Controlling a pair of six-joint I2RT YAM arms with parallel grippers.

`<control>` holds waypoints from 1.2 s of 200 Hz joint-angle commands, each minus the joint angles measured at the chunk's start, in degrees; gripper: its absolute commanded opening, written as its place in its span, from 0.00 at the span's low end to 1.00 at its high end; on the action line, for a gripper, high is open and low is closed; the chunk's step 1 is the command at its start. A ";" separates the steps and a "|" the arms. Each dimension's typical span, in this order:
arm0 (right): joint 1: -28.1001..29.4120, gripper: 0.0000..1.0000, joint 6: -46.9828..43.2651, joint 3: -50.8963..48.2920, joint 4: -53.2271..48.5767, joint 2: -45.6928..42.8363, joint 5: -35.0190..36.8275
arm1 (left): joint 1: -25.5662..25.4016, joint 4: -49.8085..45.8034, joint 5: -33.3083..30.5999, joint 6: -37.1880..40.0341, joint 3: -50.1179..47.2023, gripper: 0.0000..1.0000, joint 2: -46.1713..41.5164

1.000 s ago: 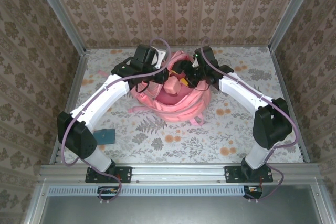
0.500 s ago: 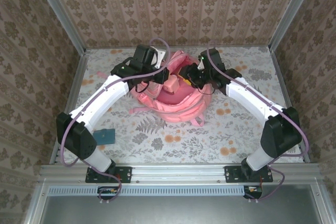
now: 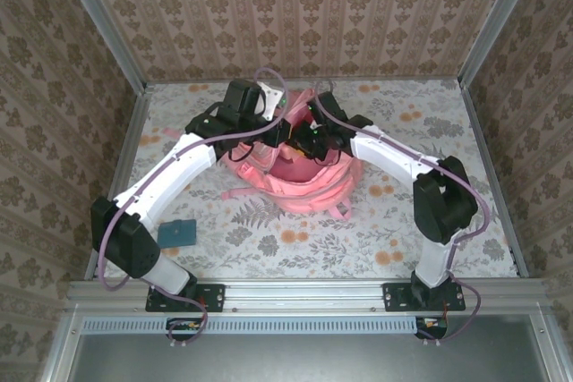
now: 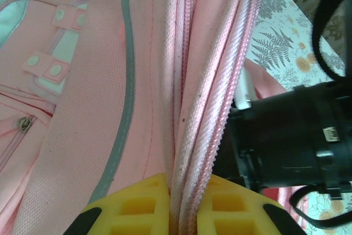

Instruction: Pack the student bag

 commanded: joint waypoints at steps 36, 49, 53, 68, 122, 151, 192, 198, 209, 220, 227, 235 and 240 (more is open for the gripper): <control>-0.22 0.19 4.74 0.27 17.20 5.99 -3.59 | -0.33 13.73 3.74 0.88 -0.13 0.00 -7.37; -0.44 0.19 5.20 -1.12 18.86 4.92 -3.36 | -0.14 12.96 2.38 0.61 -0.42 0.00 -7.37; -0.56 0.19 5.47 -1.94 19.50 4.32 -3.16 | -0.05 12.81 1.97 0.52 -0.49 0.00 -7.45; -1.23 0.20 6.31 -5.53 22.40 0.90 -2.33 | 0.38 12.66 1.16 -0.03 -1.15 0.00 -7.37; -4.56 0.47 7.51 -18.42 25.88 -11.98 -2.28 | 1.19 13.83 1.63 -0.93 -2.79 0.00 -6.69; -5.73 0.46 5.13 -21.68 21.35 -17.78 0.10 | 1.31 13.06 -0.70 0.49 -2.40 0.00 -6.50; -6.17 0.48 1.69 -24.19 13.45 -25.27 4.78 | 1.01 13.95 3.41 -0.42 -2.50 0.00 -4.84; -6.19 0.49 1.13 -24.28 11.60 -27.46 5.75 | 0.76 14.31 4.13 -0.98 -2.62 0.00 -4.25; -6.17 0.52 0.19 -24.47 7.84 -29.84 8.56 | 0.08 14.71 5.54 -1.38 -2.63 0.00 -3.10; -6.26 0.57 0.04 -25.27 4.28 -32.36 11.92 | -0.58 14.85 6.46 -2.02 -2.29 0.00 -1.81; -6.43 0.60 0.20 -26.07 2.57 -34.15 13.94 | -0.92 14.99 7.37 -2.29 -1.97 0.01 -0.88; -6.74 0.63 0.47 -27.06 0.86 -36.00 15.60 | -1.14 14.91 8.63 -2.44 -1.45 0.02 0.40; -7.02 0.64 0.87 -27.79 -0.19 -37.06 16.48 | -1.30 14.79 9.00 -2.57 -1.15 0.03 1.26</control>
